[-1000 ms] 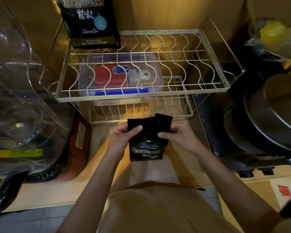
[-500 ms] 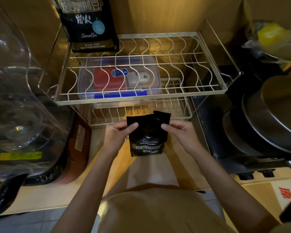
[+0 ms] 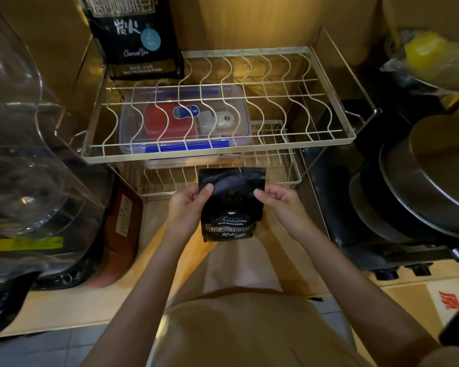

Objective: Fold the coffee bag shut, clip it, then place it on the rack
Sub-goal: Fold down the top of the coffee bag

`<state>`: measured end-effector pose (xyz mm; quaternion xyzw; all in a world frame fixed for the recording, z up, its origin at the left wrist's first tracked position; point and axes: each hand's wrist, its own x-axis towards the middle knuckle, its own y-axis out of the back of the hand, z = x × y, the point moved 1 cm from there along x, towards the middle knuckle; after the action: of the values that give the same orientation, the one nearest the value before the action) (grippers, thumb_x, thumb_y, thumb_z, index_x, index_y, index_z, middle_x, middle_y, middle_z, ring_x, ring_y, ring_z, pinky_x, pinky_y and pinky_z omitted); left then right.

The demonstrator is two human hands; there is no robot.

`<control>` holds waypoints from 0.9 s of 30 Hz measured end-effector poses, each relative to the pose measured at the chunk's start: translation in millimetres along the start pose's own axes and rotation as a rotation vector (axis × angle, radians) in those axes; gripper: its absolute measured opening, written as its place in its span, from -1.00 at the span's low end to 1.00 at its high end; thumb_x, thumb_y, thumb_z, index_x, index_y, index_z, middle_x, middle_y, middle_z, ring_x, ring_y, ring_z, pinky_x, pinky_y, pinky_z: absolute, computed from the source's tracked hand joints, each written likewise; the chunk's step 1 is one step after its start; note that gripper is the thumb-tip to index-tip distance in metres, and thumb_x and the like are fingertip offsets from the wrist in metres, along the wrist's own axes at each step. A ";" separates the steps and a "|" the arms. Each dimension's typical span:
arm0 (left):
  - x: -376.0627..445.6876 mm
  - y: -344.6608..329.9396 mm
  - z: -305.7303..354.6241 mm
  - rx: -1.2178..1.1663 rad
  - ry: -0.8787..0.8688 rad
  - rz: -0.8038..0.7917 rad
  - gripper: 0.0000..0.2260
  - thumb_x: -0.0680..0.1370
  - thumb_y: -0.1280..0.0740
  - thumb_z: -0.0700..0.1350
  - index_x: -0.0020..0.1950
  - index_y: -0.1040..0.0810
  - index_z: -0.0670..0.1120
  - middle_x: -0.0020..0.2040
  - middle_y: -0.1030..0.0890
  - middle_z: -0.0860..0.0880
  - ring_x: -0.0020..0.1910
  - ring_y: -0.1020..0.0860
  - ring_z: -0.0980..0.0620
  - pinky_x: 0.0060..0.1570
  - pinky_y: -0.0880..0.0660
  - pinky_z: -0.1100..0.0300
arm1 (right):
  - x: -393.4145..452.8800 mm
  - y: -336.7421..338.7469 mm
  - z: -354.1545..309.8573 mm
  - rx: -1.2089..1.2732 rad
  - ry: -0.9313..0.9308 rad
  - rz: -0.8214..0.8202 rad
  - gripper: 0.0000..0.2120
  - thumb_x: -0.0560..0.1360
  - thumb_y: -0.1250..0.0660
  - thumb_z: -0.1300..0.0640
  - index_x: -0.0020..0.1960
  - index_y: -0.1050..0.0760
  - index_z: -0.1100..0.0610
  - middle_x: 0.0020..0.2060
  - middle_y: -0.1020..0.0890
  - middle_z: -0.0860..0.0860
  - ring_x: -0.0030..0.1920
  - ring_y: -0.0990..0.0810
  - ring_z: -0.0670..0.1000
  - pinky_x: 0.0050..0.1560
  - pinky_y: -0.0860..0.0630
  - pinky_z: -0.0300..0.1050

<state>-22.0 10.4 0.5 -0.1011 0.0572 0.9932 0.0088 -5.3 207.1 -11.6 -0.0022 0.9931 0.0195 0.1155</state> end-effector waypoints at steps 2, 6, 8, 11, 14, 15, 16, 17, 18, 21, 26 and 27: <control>1.9 -1.1 -1.0 0.052 -0.011 0.013 -0.82 0.52 -0.26 -0.11 -0.27 -0.50 -0.11 -0.37 -0.54 -0.01 -0.45 -0.51 0.26 -0.43 -0.44 0.38 | -0.8 -2.8 -0.2 -0.003 0.025 0.016 -0.79 0.50 -0.25 0.26 -0.30 -0.51 0.15 -0.48 -0.63 -0.14 -0.38 -0.56 -0.24 -0.30 -0.46 -0.43; 3.3 -1.4 -7.0 0.090 0.041 0.078 -0.83 0.51 -0.28 -0.09 -0.26 -0.53 -0.10 -0.32 -0.61 -0.12 -0.29 -0.61 0.06 -0.28 -0.53 0.11 | 0.4 -11.8 5.4 -0.011 0.041 0.061 -0.84 0.50 -0.25 0.26 -0.11 -0.53 0.37 -0.38 -0.67 -0.09 -0.29 -0.63 -0.17 -0.26 -0.54 -0.35; 4.7 -0.7 -8.5 0.091 0.065 0.121 -0.81 0.50 -0.30 -0.09 -0.20 -0.55 -0.20 -0.20 -0.64 -0.27 -0.17 -0.62 -0.18 -0.15 -0.55 -0.06 | 0.1 -14.8 6.7 -0.007 0.043 0.063 -0.84 0.50 -0.25 0.26 -0.13 -0.52 0.36 -0.40 -0.68 -0.12 -0.29 -0.64 -0.16 -0.26 -0.56 -0.32; 4.1 1.9 -6.9 0.064 0.044 0.151 -0.75 0.49 -0.31 -0.09 -0.19 -0.54 -0.30 -0.23 -0.61 -0.32 -0.22 -0.59 -0.19 -0.17 -0.53 -0.05 | -2.5 -14.2 4.1 0.028 0.070 0.061 -0.84 0.49 -0.26 0.27 -0.19 -0.52 0.34 -0.39 -0.67 -0.05 -0.28 -0.63 -0.09 -0.24 -0.54 -0.29; -2.1 5.6 -7.4 0.041 -0.001 0.079 -0.77 0.49 -0.30 -0.12 -0.22 -0.53 -0.29 -0.34 -0.57 -0.23 -0.32 -0.56 0.02 -0.29 -0.50 0.17 | -5.5 -12.3 6.3 0.036 0.083 0.051 -0.83 0.49 -0.25 0.29 -0.16 -0.49 0.42 -0.38 -0.63 0.02 -0.30 -0.58 -0.06 -0.26 -0.50 -0.31; -4.7 6.5 -9.7 0.025 -0.002 0.036 -0.84 0.49 -0.30 -0.15 -0.23 -0.56 -0.22 -0.34 -0.58 -0.15 -0.34 -0.57 0.11 -0.32 -0.50 0.28 | -6.4 -11.9 8.0 0.044 0.067 0.036 -0.86 0.49 -0.25 0.30 -0.14 -0.51 0.38 -0.39 -0.65 -0.05 -0.31 -0.58 -0.12 -0.27 -0.49 -0.35; -7.6 7.4 -13.3 -0.004 0.019 -0.022 -0.92 0.47 -0.32 -0.17 -0.21 -0.58 -0.12 -0.30 -0.60 -0.08 -0.32 -0.58 0.18 -0.32 -0.51 0.37 | -7.7 -11.0 10.8 0.055 0.042 0.010 -0.90 0.49 -0.25 0.31 -0.11 -0.53 0.32 -0.38 -0.67 -0.10 -0.30 -0.60 -0.17 -0.25 -0.50 -0.38; -9.9 8.1 -17.5 -0.025 0.051 -0.081 -0.93 0.44 -0.35 -0.21 -0.17 -0.58 -0.05 -0.24 -0.62 -0.01 -0.29 -0.60 0.22 -0.30 -0.52 0.42 | -9.4 -9.1 13.5 0.056 0.014 -0.023 -0.91 0.47 -0.27 0.30 -0.07 -0.54 0.25 -0.32 -0.69 -0.14 -0.24 -0.62 -0.20 -0.21 -0.51 -0.40; -11.6 8.7 -21.9 -0.026 0.080 -0.136 -0.86 0.40 -0.39 -0.24 -0.13 -0.57 -0.01 -0.19 -0.63 0.04 -0.25 -0.62 0.23 -0.28 -0.53 0.43 | -10.8 -5.8 16.4 0.047 -0.008 -0.055 -0.86 0.45 -0.31 0.29 -0.01 -0.55 0.17 -0.23 -0.70 -0.14 -0.14 -0.63 -0.21 -0.16 -0.51 -0.41; -15.9 8.0 -23.7 0.065 0.112 -0.195 -0.79 0.34 -0.46 -0.25 -0.07 -0.60 -0.07 -0.23 -0.66 0.11 -0.24 -0.63 0.24 -0.27 -0.55 0.40 | -15.1 3.1 19.1 -0.026 -0.049 -0.148 -0.71 0.38 -0.38 0.28 0.08 -0.55 0.09 0.01 -0.64 -0.09 0.07 -0.59 -0.14 0.00 -0.52 -0.33; -15.4 2.9 -14.2 -0.013 0.022 -0.096 -0.87 0.37 -0.42 -0.27 -0.22 -0.62 -0.04 -0.43 -0.67 0.20 -0.36 -0.63 0.21 -0.37 -0.53 0.40 | -18.2 -0.4 14.1 0.054 -0.001 -0.067 -0.84 0.42 -0.30 0.39 -0.02 -0.57 0.32 -0.29 -0.71 -0.16 -0.15 -0.64 -0.19 -0.13 -0.53 -0.37; -14.2 2.5 -13.1 -0.005 0.019 -0.100 -0.89 0.37 -0.42 -0.26 -0.21 -0.62 -0.05 -0.42 -0.67 0.19 -0.35 -0.63 0.20 -0.37 -0.53 0.40 | -17.5 -1.6 13.8 0.046 0.005 -0.053 -0.86 0.42 -0.29 0.39 -0.05 -0.58 0.32 -0.32 -0.70 -0.16 -0.19 -0.63 -0.20 -0.15 -0.52 -0.38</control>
<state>-5.6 6.3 -9.1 -0.1135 0.0497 0.9906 0.0577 15.0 206.0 -21.0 -0.0261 0.9932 -0.0062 0.1137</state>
